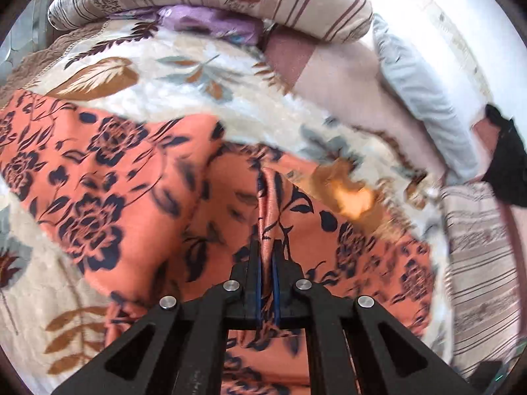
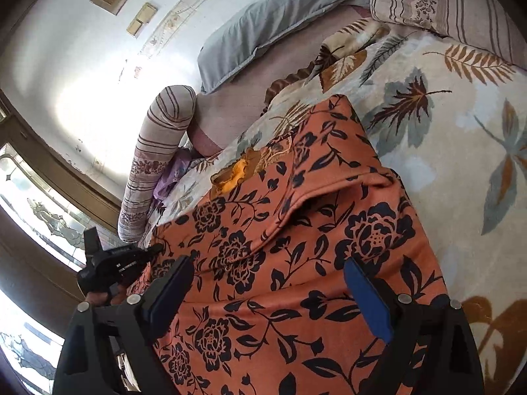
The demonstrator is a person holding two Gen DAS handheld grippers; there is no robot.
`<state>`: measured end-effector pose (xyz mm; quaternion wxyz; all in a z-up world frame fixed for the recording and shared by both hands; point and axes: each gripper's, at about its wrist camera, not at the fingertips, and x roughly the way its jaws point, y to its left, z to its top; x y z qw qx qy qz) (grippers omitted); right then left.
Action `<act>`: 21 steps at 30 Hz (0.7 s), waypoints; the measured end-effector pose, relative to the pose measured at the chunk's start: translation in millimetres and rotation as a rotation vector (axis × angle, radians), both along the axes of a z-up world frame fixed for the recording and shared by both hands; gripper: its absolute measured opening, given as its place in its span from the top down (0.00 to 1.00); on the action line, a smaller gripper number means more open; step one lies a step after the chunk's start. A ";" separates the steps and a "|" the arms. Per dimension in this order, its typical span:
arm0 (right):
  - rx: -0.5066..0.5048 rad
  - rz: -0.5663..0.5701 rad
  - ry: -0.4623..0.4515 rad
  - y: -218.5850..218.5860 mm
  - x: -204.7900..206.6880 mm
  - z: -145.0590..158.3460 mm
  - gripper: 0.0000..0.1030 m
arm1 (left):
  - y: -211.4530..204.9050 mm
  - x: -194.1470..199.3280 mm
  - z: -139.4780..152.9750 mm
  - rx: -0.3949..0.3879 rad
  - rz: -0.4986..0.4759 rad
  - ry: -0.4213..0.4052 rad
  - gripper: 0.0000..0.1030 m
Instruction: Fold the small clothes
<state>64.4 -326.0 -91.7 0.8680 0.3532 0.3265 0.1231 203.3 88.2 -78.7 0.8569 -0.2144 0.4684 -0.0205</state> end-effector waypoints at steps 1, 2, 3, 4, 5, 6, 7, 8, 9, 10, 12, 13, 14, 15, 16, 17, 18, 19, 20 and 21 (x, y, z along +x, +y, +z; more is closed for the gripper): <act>0.009 -0.005 -0.005 -2.1 2.5 3.6 0.09 | -1.5 -0.2 -12.4 0.027 -0.006 0.035 0.95; 0.015 -0.008 -0.011 -4.1 7.2 8.3 0.09 | 3.8 0.4 -22.4 0.037 -0.002 0.079 0.95; 0.018 -0.002 -0.018 -6.3 15.2 14.5 0.09 | 9.8 -2.1 -32.7 0.040 0.011 0.117 0.95; 0.028 0.004 -0.027 -9.1 24.5 21.4 0.09 | 13.3 -2.9 -40.5 0.022 0.016 0.127 0.94; 0.059 0.004 -0.040 -14.3 36.6 28.4 0.09 | 14.8 -5.0 -40.0 0.019 0.014 0.106 0.93; 0.098 0.008 -0.056 -20.0 49.9 32.6 0.09 | 13.7 -5.7 -37.8 0.028 0.007 0.104 0.93; 0.153 0.020 -0.064 -26.8 67.2 33.5 0.08 | 12.4 -6.1 -35.7 0.038 0.005 0.106 0.93; 0.214 0.033 -0.052 -32.6 84.1 29.4 0.08 | 12.4 -6.8 -35.1 0.040 0.004 0.108 0.93; 0.288 0.047 -0.007 -38.5 104.2 16.9 0.08 | 12.6 -6.1 -35.9 0.041 0.003 0.109 0.93; 0.337 0.063 0.076 -42.5 125.0 -3.1 0.08 | 12.4 -6.2 -35.7 0.043 0.000 0.111 0.92; 0.316 0.048 0.361 -46.7 149.1 -55.6 0.15 | 13.6 -3.4 -35.5 0.036 -0.003 0.115 0.92; 0.321 0.046 0.385 -48.1 146.2 -64.9 0.19 | 14.9 -3.4 -33.0 0.037 -0.008 0.117 0.92; 0.317 0.063 0.341 -48.5 141.7 -56.1 0.18 | 16.6 0.5 -33.4 0.042 -0.013 0.114 0.92; 0.312 0.077 0.325 -47.8 137.1 -45.4 0.15 | 17.6 4.4 -33.2 0.050 -0.012 0.107 0.92; 0.316 0.074 0.290 -48.0 132.2 -35.0 0.13 | 19.1 4.4 -30.3 0.048 -0.011 0.102 0.92; 0.322 0.088 0.232 -47.0 129.6 -23.9 0.13 | 20.1 4.7 -31.3 0.047 -0.014 0.101 0.92; 0.326 0.117 0.183 -43.5 129.2 -16.2 0.11 | 20.0 4.7 -32.3 0.052 -0.017 0.102 0.92; 0.321 0.140 0.160 -38.4 130.7 -15.2 0.09 | 19.5 4.7 -35.4 0.061 -0.021 0.108 0.92; 0.268 0.147 0.191 -31.1 134.7 -24.3 0.09 | 19.1 4.5 -36.7 0.061 -0.020 0.107 0.92; 0.199 0.145 0.288 -25.6 141.9 -41.8 0.10 | 19.3 3.3 -35.8 0.056 -0.016 0.104 0.92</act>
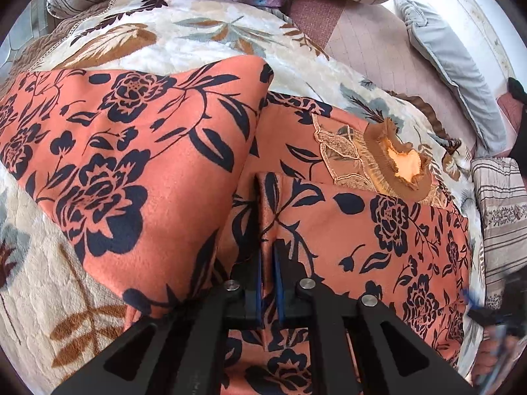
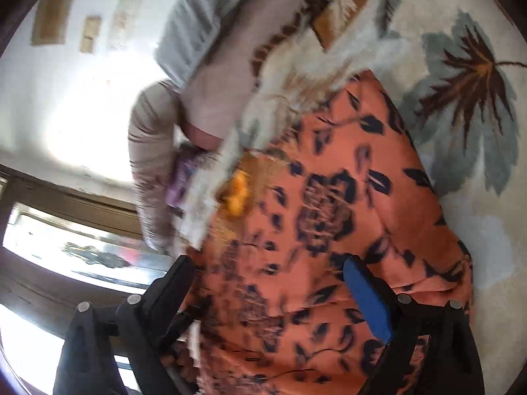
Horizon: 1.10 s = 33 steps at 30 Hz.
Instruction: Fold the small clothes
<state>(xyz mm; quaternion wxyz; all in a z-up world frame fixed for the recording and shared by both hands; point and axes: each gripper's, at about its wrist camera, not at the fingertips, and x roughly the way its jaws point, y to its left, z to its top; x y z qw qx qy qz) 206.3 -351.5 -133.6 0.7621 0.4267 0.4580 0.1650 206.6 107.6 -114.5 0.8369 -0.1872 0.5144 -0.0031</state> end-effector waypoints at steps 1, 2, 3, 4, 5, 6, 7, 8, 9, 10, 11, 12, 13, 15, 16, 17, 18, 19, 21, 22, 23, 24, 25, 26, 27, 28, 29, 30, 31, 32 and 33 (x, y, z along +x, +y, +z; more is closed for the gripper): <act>-0.011 -0.002 0.062 1.0 2.9 -14.5 0.12 | 0.9 -2.0 3.3 -0.010 0.002 -0.004 0.92; 0.001 -0.015 0.019 -0.9 1.6 -6.6 0.12 | 1.6 -4.7 6.3 -0.016 -0.002 -0.011 0.92; 0.009 -0.001 -0.020 -0.7 2.5 5.8 0.11 | 2.3 -7.7 9.8 -0.014 -0.010 -0.025 0.92; 0.010 -0.010 -0.078 -2.2 3.6 21.0 0.11 | 2.2 -11.1 14.0 -0.005 -0.026 -0.040 0.91; 0.008 -0.031 -0.123 -5.8 6.4 32.7 0.11 | 2.4 -15.0 18.4 0.002 -0.040 -0.050 0.91; 0.014 -0.047 -0.149 -9.0 12.4 39.2 0.11 | 4.0 -19.7 23.1 -0.003 -0.048 -0.060 0.91; 0.030 -0.061 -0.153 -14.6 24.7 39.4 0.10 | 6.8 -24.8 27.4 -0.017 -0.051 -0.074 0.90; 0.042 -0.071 -0.147 -21.1 37.1 32.6 0.10 | 11.6 -32.1 33.1 -0.040 -0.053 -0.090 0.88; 0.023 -0.090 -0.125 -28.3 50.6 21.0 0.10 | 16.8 -39.5 37.8 -0.061 -0.051 -0.098 0.78; -0.024 -0.121 -0.052 -36.4 64.3 -0.5 0.10 | 25.8 -47.9 42.7 -0.085 -0.040 -0.106 0.58; 0.020 -0.137 -0.020 -43.1 70.1 -18.5 0.10 | 38.9 -57.7 47.7 -0.112 -0.014 -0.121 0.50; 0.044 -0.165 -0.056 -46.1 64.6 -15.3 0.10 | 52.7 -67.4 52.5 -0.125 0.021 -0.138 0.38; 0.029 -0.166 -0.086 -43.9 56.8 -3.4 0.10 | 69.9 -77.3 57.1 -0.132 0.069 -0.161 0.31; -0.081 -0.159 -0.167 -29.8 30.5 24.7 0.10 | 115.0 -95.1 59.6 -0.159 0.184 -0.209 0.27; -0.133 -0.133 -0.203 -16.6 13.9 35.9 0.10 | 142.3 -99.9 56.5 -0.180 0.252 -0.210 0.27; -0.169 -0.093 -0.232 -5.7 -2.7 43.7 0.10 | 164.1 -101.2 51.9 -0.203 0.305 -0.205 0.27; -0.202 -0.057 -0.255 10.4 -20.3 46.9 0.10 | 190.1 -102.6 46.2 -0.237 0.372 -0.201 0.27; -0.237 -0.011 -0.271 29.7 -38.7 47.7 0.10 | 215.2 -104.3 40.8 -0.267 0.436 -0.204 0.27; -0.300 0.069 -0.276 62.8 -69.7 40.0 0.10 | 261.6 -101.4 29.6 -0.324 0.544 -0.208 0.28; -0.312 0.087 -0.273 75.8 -83.7 32.5 0.10 | 279.8 -96.8 24.2 -0.346 0.575 -0.201 0.28; -0.334 0.099 -0.268 82.5 -98.7 21.9 0.10 | 296.5 -91.2 19.7 -0.361 0.607 -0.194 0.28; -0.366 0.103 -0.261 89.2 -108.2 15.1 0.10 | 307.2 -86.4 16.4 -0.378 0.627 -0.199 0.28; -0.385 0.100 -0.252 94.0 -115.5 8.5 0.10 | 317.0 -80.6 12.3 -0.396 0.636 -0.199 0.28; -0.414 0.096 -0.257 99.8 -124.8 1.9 0.10 | 323.6 -70.0 9.7 -0.408 0.647 -0.193 0.28; -0.453 0.097 -0.288 104.4 -127.6 2.9 0.10 | 326.6 -62.0 6.9 -0.420 0.653 -0.195 0.28; -0.483 0.108 -0.297 107.6 -126.3 2.9 0.10 | 331.5 -53.9 4.2 -0.434 0.650 -0.205 0.28; -0.494 0.116 -0.298 109.9 -124.9 2.3 0.09 | 336.2 -48.8 2.4 -0.431 0.658 -0.210 0.28; -0.492 0.112 -0.305 109.5 -124.0 0.0 0.09 | 340.6 -44.7 -0.1 -0.420 0.674 -0.205 0.29; -0.489 0.108 -0.310 108.4 -123.0 -2.7 0.09 | 344.1 -42.0 -2.8 -0.419 0.685 -0.203 0.30; -0.484 0.105 -0.314 106.8 -124.0 -4.3 0.09 | 345.4 -38.5 -2.7 -0.411 0.690 -0.206 0.30; -0.480 0.103 -0.317 106.0 -123.8 -4.5 0.09 | 345.8 -35.4 -1.1 -0.394 0.690 -0.208 0.30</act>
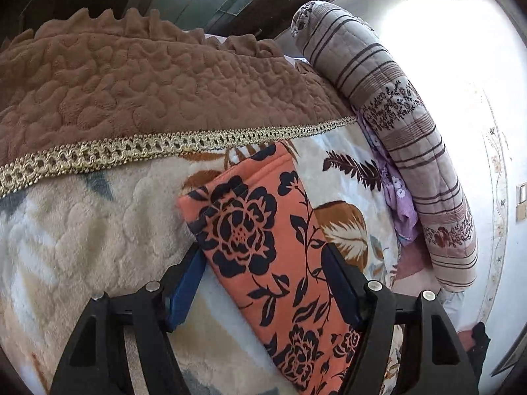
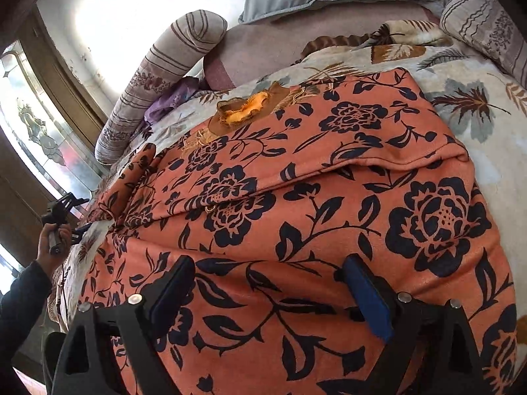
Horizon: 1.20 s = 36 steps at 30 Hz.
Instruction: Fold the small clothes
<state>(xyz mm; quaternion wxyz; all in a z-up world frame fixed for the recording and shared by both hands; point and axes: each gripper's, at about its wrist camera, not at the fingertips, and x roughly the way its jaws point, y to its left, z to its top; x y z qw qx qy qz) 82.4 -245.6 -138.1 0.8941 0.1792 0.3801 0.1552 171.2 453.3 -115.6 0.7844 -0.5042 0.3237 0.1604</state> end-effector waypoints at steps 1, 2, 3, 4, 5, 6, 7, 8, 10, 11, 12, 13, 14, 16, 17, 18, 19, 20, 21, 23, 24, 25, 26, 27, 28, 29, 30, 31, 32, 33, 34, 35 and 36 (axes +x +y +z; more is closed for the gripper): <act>0.003 0.000 -0.003 -0.9 -0.4 -0.8 0.09 | -0.1 2.0 1.3 0.012 0.010 0.011 0.31; 0.005 -0.001 -0.007 -1.3 0.3 -1.3 0.09 | 1.0 3.2 -1.5 0.012 0.023 0.022 0.34; 0.004 -0.002 -0.011 -0.3 0.8 -2.3 0.08 | 1.8 4.0 -2.5 0.022 0.036 0.045 0.45; 0.003 0.000 -0.014 0.5 -0.1 -1.8 0.08 | 3.9 5.0 -3.1 0.050 0.044 0.079 0.66; 0.005 0.001 -0.017 -1.1 -1.5 -1.0 0.08 | 6.1 6.0 -4.0 0.075 0.042 0.108 0.79; 0.007 0.001 -0.018 -1.5 -1.6 -1.4 0.08 | 8.5 7.5 -6.5 0.099 0.028 0.141 0.96; 0.011 0.002 -0.018 -1.9 -1.1 -1.8 0.08 | 10.8 8.2 -8.5 0.100 0.018 0.141 0.96; 0.016 0.004 -0.018 -2.6 -0.8 -2.2 0.08 | 10.2 9.2 -5.7 0.117 0.015 0.148 0.96; 0.024 0.004 -0.018 -3.4 0.0 -3.4 0.07 | -2.4 12.9 15.0 0.222 -0.008 0.176 0.96; 0.027 0.004 -0.020 -4.0 -0.2 -3.5 0.07 | -14.8 14.9 34.0 0.285 -0.028 0.156 0.97; 0.034 0.005 -0.023 -4.7 -0.5 -3.7 0.07 | -29.1 15.2 54.1 0.336 -0.055 0.120 0.97; 0.043 0.004 -0.025 -5.9 -1.0 -4.2 0.07 | -47.7 16.0 77.6 0.399 -0.090 0.081 0.97; 0.055 0.004 -0.028 -7.4 -1.2 -4.6 0.07 | -72.1 17.0 105.1 0.468 -0.132 0.034 0.96; 0.072 0.003 -0.032 -9.6 -1.8 -4.7 0.07 | -121.8 14.8 153.5 0.551 -0.219 -0.071 0.96; 0.079 0.002 -0.034 -10.2 -2.0 -4.7 0.07 | -154.0 12.4 179.7 0.583 -0.273 -0.138 0.96; 0.087 0.000 -0.035 -11.1 -2.1 -4.7 0.07 | -182.1 11.3 199.8 0.603 -0.321 -0.188 0.96; 0.094 -0.001 -0.036 -11.9 -2.1 -4.7 0.07 | -214.0 10.3 218.9 0.616 -0.372 -0.238 0.96; 0.102 -0.003 -0.038 -12.7 -2.4 -4.6 0.07 | -251.2 10.5 236.5 0.625 -0.430 -0.293 0.96; 0.107 -0.003 -0.040 -13.3 -2.9 -4.4 0.07 | -284.7 10.4 248.6 0.632 -0.484 -0.334 0.96; 0.122 -0.004 -0.043 -15.4 -3.4 -4.3 0.07 | -351.8 11.6 264.5 0.618 -0.604 -0.403 0.96; 0.132 -0.004 -0.045 -16.7 -3.9 -4.1 0.08 | -385.7 12.5 267.9 0.607 -0.660 -0.428 0.96; 0.143 -0.005 -0.047 -18.0 -4.4 -3.9 0.08 | -417.7 12.6 267.8 0.601 -0.712 -0.446 0.96; 0.157 -0.006 -0.048 -20.0 -4.9 -3.6 0.08 | -449.6 14.7 263.6 0.592 -0.762 -0.454 0.96; 0.170 -0.008 -0.048 -21.7 -5.3 -3.3 0.08 | -477.6 18.8 254.2 0.571 -0.812 -0.442 0.96; 0.182 -0.009 -0.048 -23.4 -5.7 -2.7 0.08 | -507.8 23.6 238.8 0.552 -0.878 -0.415 0.93; 0.195 -0.012 -0.047 -24.9 -6.4 -2.2 0.08 | -527.5 26.7 222.0 0.552 -0.935 -0.382 0.86; 0.207 -0.016 -0.045 -26.7 -7.6 -1.3 0.08 | -549.3 30.7 197.7 0.563 -0.995 -0.318 0.61; 0.221 -0.021 -0.044 -28.7 -8.8 -0.4 0.08 | -563.5 37.6 168.6 0.575 -1.036 -0.227 0.37; 0.240 -0.027 -0.040 -31.5 -10.7 1.0 0.08 | -567.0 41.1 143.9 0.593 -1.062 -0.163 0.36; 0.250 -0.029 -0.030 -34.9 -12.7 2.4 0.08 | -561.8 45.8 122.4 0.622 -1.057 -0.105 0.36; 0.273 -0.039 -0.023 -39.6 -14.6 4.2 0.08 | -545.9 46.9 104.9 0.648 -1.024 -0.049 0.36; 0.301 -0.053 -0.016 -45.5 -17.2 5.7 0.08 | -521.9 46.1 91.4 0.646 -0.987 -0.006 0.36; 0.332 -0.069 -0.009 -52.3 -20.0 7.5 0.08 | -496.0 42.5 84.1 0.622 -0.959 0.012 0.36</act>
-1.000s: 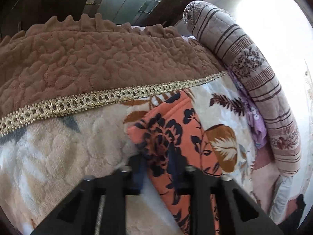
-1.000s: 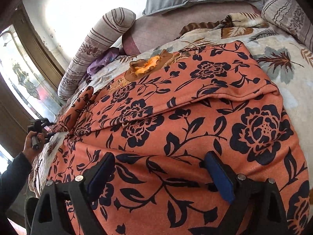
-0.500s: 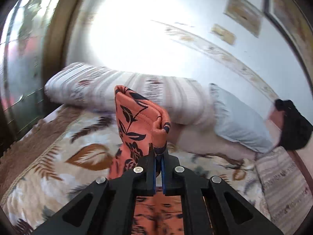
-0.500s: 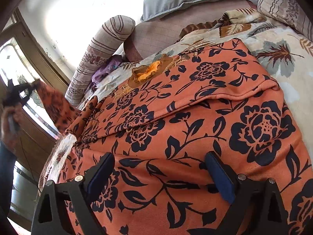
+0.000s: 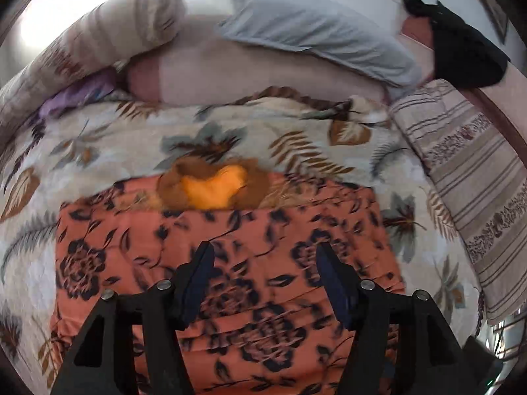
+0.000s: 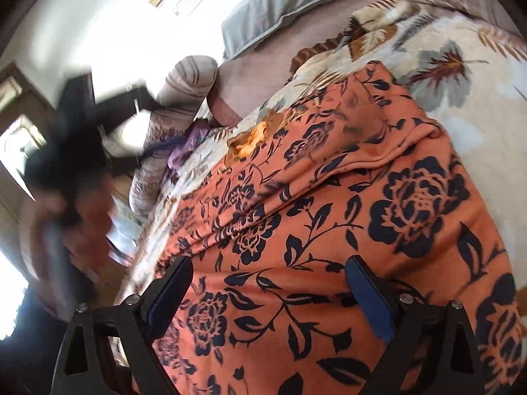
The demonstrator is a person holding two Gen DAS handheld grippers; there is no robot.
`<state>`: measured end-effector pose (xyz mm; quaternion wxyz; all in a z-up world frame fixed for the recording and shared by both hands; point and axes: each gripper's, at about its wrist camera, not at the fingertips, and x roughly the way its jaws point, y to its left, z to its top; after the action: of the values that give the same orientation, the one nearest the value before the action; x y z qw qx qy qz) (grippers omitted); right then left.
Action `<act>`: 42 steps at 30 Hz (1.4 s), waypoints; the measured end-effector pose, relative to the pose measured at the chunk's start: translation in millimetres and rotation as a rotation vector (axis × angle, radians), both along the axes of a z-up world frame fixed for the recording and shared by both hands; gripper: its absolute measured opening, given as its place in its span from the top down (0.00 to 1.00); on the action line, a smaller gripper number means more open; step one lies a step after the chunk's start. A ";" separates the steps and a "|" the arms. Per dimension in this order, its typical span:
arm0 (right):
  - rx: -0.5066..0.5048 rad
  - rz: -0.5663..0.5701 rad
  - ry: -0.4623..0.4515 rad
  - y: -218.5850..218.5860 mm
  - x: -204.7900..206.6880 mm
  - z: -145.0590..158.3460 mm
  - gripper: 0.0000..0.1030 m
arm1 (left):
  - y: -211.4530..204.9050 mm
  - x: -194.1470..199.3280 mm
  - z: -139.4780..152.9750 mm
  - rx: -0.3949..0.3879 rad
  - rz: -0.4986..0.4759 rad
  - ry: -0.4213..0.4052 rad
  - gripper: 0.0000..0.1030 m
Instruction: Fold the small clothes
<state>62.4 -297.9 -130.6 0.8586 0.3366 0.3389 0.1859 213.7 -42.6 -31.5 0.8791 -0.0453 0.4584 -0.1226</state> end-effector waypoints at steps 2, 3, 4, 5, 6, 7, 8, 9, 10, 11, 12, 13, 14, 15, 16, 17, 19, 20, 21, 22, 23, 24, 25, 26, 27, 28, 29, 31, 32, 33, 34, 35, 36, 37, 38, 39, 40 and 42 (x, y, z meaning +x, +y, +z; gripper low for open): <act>0.058 -0.048 0.009 -16.9 -5.1 6.4 0.08 | 49.5 -16.1 -3.9 -0.020 0.097 -0.007 0.36; 0.095 -0.083 0.006 -26.9 -6.2 11.0 0.08 | 74.2 -24.3 -5.7 -0.019 0.140 -0.016 0.36; 0.129 -0.112 0.011 -36.7 -3.6 15.8 0.08 | 98.1 -33.0 -6.0 -0.014 0.186 -0.024 0.36; 0.159 -0.139 0.029 -44.8 0.7 19.0 0.08 | 121.4 -41.5 -9.9 0.002 0.234 -0.027 0.36; 0.200 -0.160 0.041 -52.9 7.3 21.6 0.07 | 138.4 -46.5 -14.0 0.019 0.263 -0.027 0.36; 0.232 -0.163 0.040 -59.3 16.8 24.8 0.07 | 158.7 -50.7 -21.7 0.034 0.296 -0.019 0.36; 0.238 -0.169 0.053 -64.2 29.6 27.8 0.07 | 169.7 -53.6 -28.2 0.042 0.320 -0.007 0.36; 0.240 -0.177 0.080 -67.5 43.7 28.7 0.07 | 183.1 -56.6 -35.2 0.041 0.347 0.004 0.36; 0.275 -0.172 0.122 -70.1 61.1 25.0 0.07 | 192.8 -59.6 -41.4 0.031 0.372 0.008 0.36; 0.311 -0.187 0.157 -72.2 73.8 19.9 0.07 | 200.1 -58.6 -49.6 0.018 0.396 0.017 0.36; 0.317 -0.207 0.188 -72.1 84.7 16.4 0.07 | 206.1 -59.4 -54.2 0.000 0.406 0.024 0.36; 0.299 -0.208 0.207 -70.8 95.6 14.6 0.08 | 208.4 -58.8 -57.9 -0.015 0.411 0.024 0.36; 0.274 -0.220 0.242 -69.8 106.0 9.0 0.09 | 209.0 -57.7 -61.3 -0.024 0.419 0.023 0.36; 0.277 -0.256 0.275 -71.1 109.7 3.0 0.09 | 209.5 -56.2 -64.2 -0.032 0.420 0.022 0.36; 0.288 -0.280 0.304 -71.3 113.2 -4.3 0.09 | 209.2 -53.6 -68.0 -0.038 0.411 0.026 0.36; 0.278 -0.289 0.319 -72.9 116.1 -8.4 0.11 | 207.7 -50.9 -73.5 -0.035 0.400 0.038 0.36; 0.230 -0.317 0.333 -69.3 118.5 -7.9 0.36 | 204.9 -43.8 -83.7 -0.008 0.389 0.063 0.36; 0.194 -0.307 0.338 -66.2 121.9 -5.4 0.53 | 203.9 -41.5 -87.7 0.003 0.385 0.070 0.36; 0.131 -0.281 0.342 -60.2 126.7 -0.4 0.93 | 201.7 -40.0 -87.9 0.024 0.375 0.059 0.35; 0.052 -0.277 0.339 -54.3 128.7 7.6 0.94 | 199.3 -39.3 -87.5 0.048 0.365 0.054 0.35; -0.019 -0.276 0.316 -50.1 126.6 14.7 0.94 | 199.6 -39.2 -86.7 0.053 0.361 0.056 0.35; -0.083 -0.280 0.287 -45.4 124.2 26.1 0.94 | 201.2 -39.5 -86.4 0.049 0.360 0.058 0.35; -0.144 -0.285 0.250 -40.4 119.7 37.8 0.94 | 203.0 -40.0 -86.4 0.047 0.363 0.058 0.35; -0.192 -0.284 0.230 -36.7 115.9 43.9 0.94 | 204.4 -40.4 -85.6 0.047 0.366 0.058 0.35; -0.233 -0.274 0.245 -32.0 113.0 39.1 0.93 | 204.8 -40.3 -84.3 0.048 0.370 0.061 0.35; -0.277 -0.252 0.303 -29.1 115.9 24.3 0.91 | 204.7 -40.4 -81.4 0.051 0.380 0.062 0.35; -0.300 -0.234 0.364 -29.0 119.8 7.1 0.88 | 203.8 -41.2 -75.2 0.057 0.394 0.051 0.35; -0.249 -0.248 0.309 -36.9 107.8 3.5 0.84 | 198.9 -46.9 -55.5 0.047 0.384 -0.021 0.35; -0.239 -0.265 0.299 -40.6 102.4 8.3 0.78 | 194.9 -49.1 -45.7 0.046 0.368 -0.058 0.36; -0.225 -0.283 0.288 -44.7 97.5 14.5 0.57 | 190.3 -49.3 -39.2 0.055 0.357 -0.083 0.35; -0.210 -0.297 0.266 -48.4 93.5 22.3 0.30 | 184.8 -46.4 -36.8 0.069 0.346 -0.091 0.35; -0.196 -0.310 0.233 -51.6 90.0 31.6 0.27 | 180.4 -41.5 -40.1 0.079 0.334 -0.075 0.35; -0.185 -0.314 0.195 -52.8 88.8 41.5 0.28 | 175.6 -34.9 -48.2 0.104 0.322 -0.041 0.35; -0.156 -0.297 0.159 -53.1 91.1 50.4 0.28 | 170.5 -27.0 -61.3 0.152 0.314 0.011 0.35; -0.097 -0.263 0.134 -52.3 97.4 56.3 0.28 | 166.2 -19.3 -79.4 0.208 0.303 0.081 0.35; -0.030 -0.221 0.120 -50.3 105.1 57.6 0.26 | 165.6 -16.7 -90.2 0.224 0.301 0.103 0.33; 0.044 -0.175 0.119 -49.5 115.9 53.0 0.26 | 167.2 -19.7 -89.4 0.217 0.315 0.060 0.30; 0.115 -0.120 0.162 -49.9 135.1 28.8 0.24 | 169.4 -20.9 -89.2 0.209 0.320 0.056 0.29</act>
<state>197.6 -347.9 -101.8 0.8173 0.4189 0.3752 0.1256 192.8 126.8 -120.7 0.8742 -0.0294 0.4799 0.0682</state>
